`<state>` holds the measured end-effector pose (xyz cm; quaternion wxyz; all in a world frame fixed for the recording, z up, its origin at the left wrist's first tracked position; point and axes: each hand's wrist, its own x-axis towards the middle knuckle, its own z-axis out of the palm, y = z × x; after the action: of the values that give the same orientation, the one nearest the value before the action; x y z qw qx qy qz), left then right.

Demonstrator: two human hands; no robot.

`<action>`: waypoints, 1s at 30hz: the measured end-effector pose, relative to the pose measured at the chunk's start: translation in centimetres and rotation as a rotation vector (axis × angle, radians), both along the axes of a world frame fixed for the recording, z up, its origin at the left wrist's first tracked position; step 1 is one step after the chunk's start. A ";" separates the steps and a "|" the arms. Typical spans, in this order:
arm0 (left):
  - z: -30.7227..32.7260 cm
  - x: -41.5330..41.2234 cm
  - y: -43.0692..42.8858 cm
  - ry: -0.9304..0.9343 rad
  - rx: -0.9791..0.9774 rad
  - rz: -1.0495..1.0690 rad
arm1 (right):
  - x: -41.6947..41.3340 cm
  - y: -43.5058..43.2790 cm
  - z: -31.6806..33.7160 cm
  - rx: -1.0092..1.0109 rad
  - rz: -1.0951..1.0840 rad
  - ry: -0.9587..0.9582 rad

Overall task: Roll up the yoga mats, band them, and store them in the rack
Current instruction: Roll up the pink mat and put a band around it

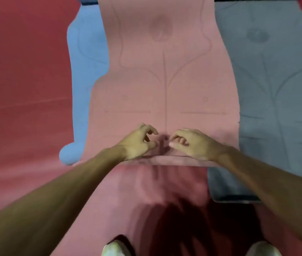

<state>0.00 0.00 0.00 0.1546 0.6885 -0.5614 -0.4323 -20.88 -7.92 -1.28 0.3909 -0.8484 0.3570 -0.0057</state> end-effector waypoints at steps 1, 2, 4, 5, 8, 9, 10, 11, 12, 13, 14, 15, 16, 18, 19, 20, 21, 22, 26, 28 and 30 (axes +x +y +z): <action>-1.0 -0.1 0.3 0.004 -0.003 -0.021 | -0.2 0.3 -0.9 -0.012 0.089 0.058; -1.9 -0.1 0.5 -0.013 0.009 -0.045 | -0.3 0.5 -1.6 -0.061 0.192 0.139; -3.6 -0.1 1.0 -0.020 0.062 -0.102 | -1.1 1.0 -3.1 -0.128 0.338 0.272; -4.5 -0.2 1.2 -0.024 0.069 -0.119 | -1.5 1.0 -4.1 -0.155 0.377 0.305; -6.6 -0.5 1.5 -0.050 0.025 -0.118 | -2.6 0.9 -6.6 -0.254 0.349 0.282; -7.3 -0.5 1.5 -0.063 0.009 -0.095 | -2.9 0.8 -7.5 -0.258 0.296 0.251; -7.8 -0.6 1.6 -0.078 0.011 -0.069 | -3.2 0.8 -8.1 -0.253 0.223 0.210; -8.2 -0.8 1.8 -0.099 0.028 -0.047 | -3.4 0.9 -8.6 -0.257 0.155 0.166; -8.6 -0.9 1.8 -0.138 0.049 -0.041 | -3.6 1.0 -9.1 -0.295 0.114 0.111; -8.9 -1.1 1.8 -0.190 0.069 -0.041 | -3.6 1.1 -9.5 -0.370 0.111 0.067; -9.3 -1.2 1.7 -0.244 0.089 -0.043 | -3.5 1.2 -10.0 -0.469 0.123 0.029; -9.6 -1.3 1.5 -0.284 0.106 -0.028 | -3.3 1.3 -10.4 -0.564 0.143 0.011; -10.0 -1.4 1.2 -0.303 0.121 -0.002 | -3.1 1.5 -10.9 -0.656 0.158 -0.014; -10.9 -1.7 0.8 -0.324 0.147 0.050 | -2.6 2.0 -11.8 -0.784 0.189 -0.059; -11.4 -1.8 0.8 -0.335 0.158 0.079 | -2.3 2.3 -12.1 -0.809 0.201 -0.063; -12.0 -1.9 0.9 -0.341 0.167 0.107 | -2.2 2.8 -12.5 -0.817 0.209 -0.048; -12.5 -1.9 1.1 -0.338 0.174 0.144 | -2.1 3.3 -12.7 -0.809 0.216 -0.006; -13.0 -1.9 1.3 -0.321 0.180 0.185 | -2.2 4.0 -13.1 -0.797 0.226 0.053; -15.0 -2.0 2.8 -0.216 0.170 0.306 | -2.8 6.3 -15.1 -0.773 0.269 0.264; -15.6 -2.2 3.2 -0.222 0.159 0.306 | -2.8 7.0 -16.1 -0.762 0.224 0.319; -15.9 -2.4 3.4 -0.234 0.159 0.298 | -2.5 7.4 -16.6 -0.736 0.162 0.335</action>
<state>-2.37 3.36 -15.86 0.0958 0.8194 -0.4317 -0.3647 -23.36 -0.48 -17.89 -0.0030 -0.9460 0.3220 0.0362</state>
